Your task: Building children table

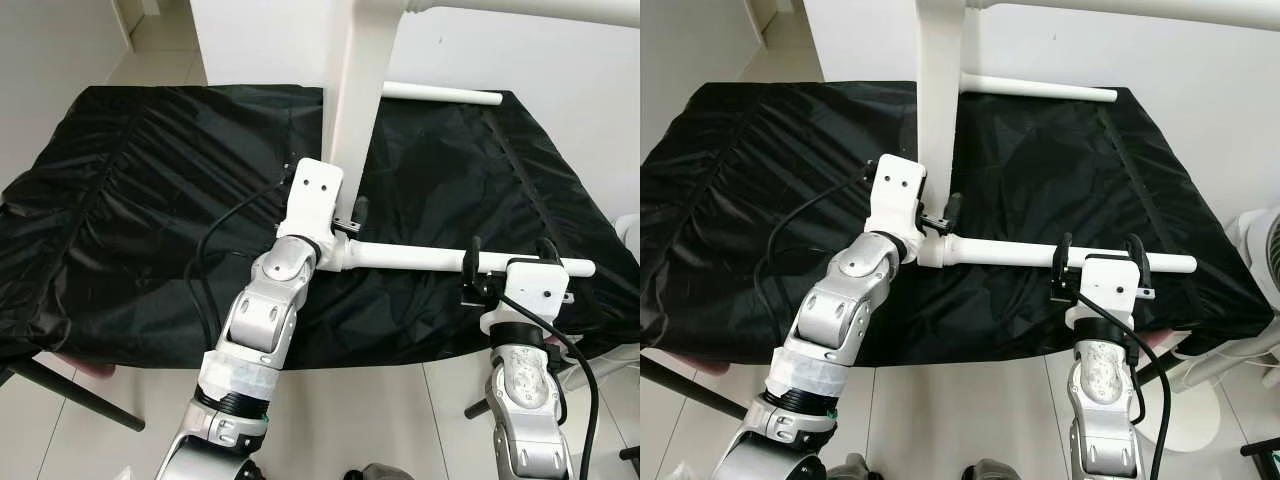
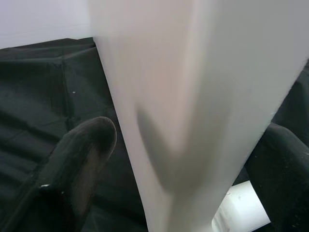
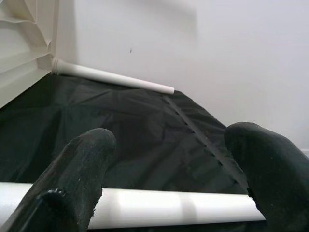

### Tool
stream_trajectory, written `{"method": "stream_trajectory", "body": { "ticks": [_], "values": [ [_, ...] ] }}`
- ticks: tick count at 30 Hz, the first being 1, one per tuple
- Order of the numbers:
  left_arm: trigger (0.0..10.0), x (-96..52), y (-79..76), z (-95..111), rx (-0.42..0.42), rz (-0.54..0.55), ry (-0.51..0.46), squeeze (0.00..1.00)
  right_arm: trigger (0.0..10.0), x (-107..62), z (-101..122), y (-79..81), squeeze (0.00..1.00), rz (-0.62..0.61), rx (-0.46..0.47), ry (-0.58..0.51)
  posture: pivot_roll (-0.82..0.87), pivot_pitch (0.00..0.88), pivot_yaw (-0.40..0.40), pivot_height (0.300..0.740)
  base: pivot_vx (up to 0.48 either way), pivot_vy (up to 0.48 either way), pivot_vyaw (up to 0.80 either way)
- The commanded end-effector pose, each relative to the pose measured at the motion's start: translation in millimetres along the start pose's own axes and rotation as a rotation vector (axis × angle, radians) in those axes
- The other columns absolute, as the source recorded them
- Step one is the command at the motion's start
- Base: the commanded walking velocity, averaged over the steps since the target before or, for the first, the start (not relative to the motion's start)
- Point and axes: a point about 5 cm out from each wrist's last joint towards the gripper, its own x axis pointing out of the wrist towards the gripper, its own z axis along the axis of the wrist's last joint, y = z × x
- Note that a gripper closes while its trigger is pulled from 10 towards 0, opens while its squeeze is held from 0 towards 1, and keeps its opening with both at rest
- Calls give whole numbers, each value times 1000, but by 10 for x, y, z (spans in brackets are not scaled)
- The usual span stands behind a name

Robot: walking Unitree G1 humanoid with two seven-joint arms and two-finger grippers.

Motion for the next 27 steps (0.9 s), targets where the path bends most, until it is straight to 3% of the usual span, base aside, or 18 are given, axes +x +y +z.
{"method": "stream_trajectory", "body": {
  "ticks": [1, 12, 13, 14, 15, 16, 22, 23, 26, 27],
  "values": [
    [10000, 50, -48, 75, -5, 60, -13, 0, 10000, -15, -2, 3, 0, -3, -6, 7, 9, 44, 12, 740, 0, 0, 0],
    [10000, 40, -23, 105, 55, 151, -22, 0, 10000, -29, -8, 14, 0, -4, -7, 11, 14, 43, 13, 740, 0, 0, 0],
    [7804, 39, -24, 110, 66, 163, -27, 0, 10000, -27, -10, 18, 0, -3, -7, 12, 14, 42, 14, 740, 0, 0, 0],
    [3647, 37, -26, 113, 71, 170, -30, 0, 10000, -27, -11, 21, 0, -2, -7, 12, 14, 42, 14, 740, 0, 0, 0],
    [3647, 37, -26, 113, 71, 170, -30, 0, 10000, -27, -11, 21, 0, -2, -7, 12, 14, 42, 14, 740, 0, 0, 0],
    [0, 30, -25, 121, 77, 179, -39, 0, 10000, -25, -12, 22, 0, -2, -7, 12, 15, 42, 14, 740, 0, 0, 0],
    [0, -10, 2, 174, 86, 208, -81, 0, 10000, -39, -12, 29, 0, -1, -7, 14, 12, 43, 16, 740, 0, 0, 0],
    [5216, -23, 20, 187, 83, 211, -85, 0, 10000, -45, -13, 29, 0, -2, -7, 15, 13, 42, 15, 740, 0, 0, 0],
    [5216, -26, 23, 189, 82, 210, -85, 0, 10000, -46, -14, 29, 0, -2, -7, 15, 13, 42, 15, 740, 0, 0, 0],
    [10000, -39, 47, 215, 88, 217, -94, 0, 10000, -46, -14, 26, 0, -3, -8, 15, 13, 45, 16, 740, 0, 0, 0]
  ]
}}
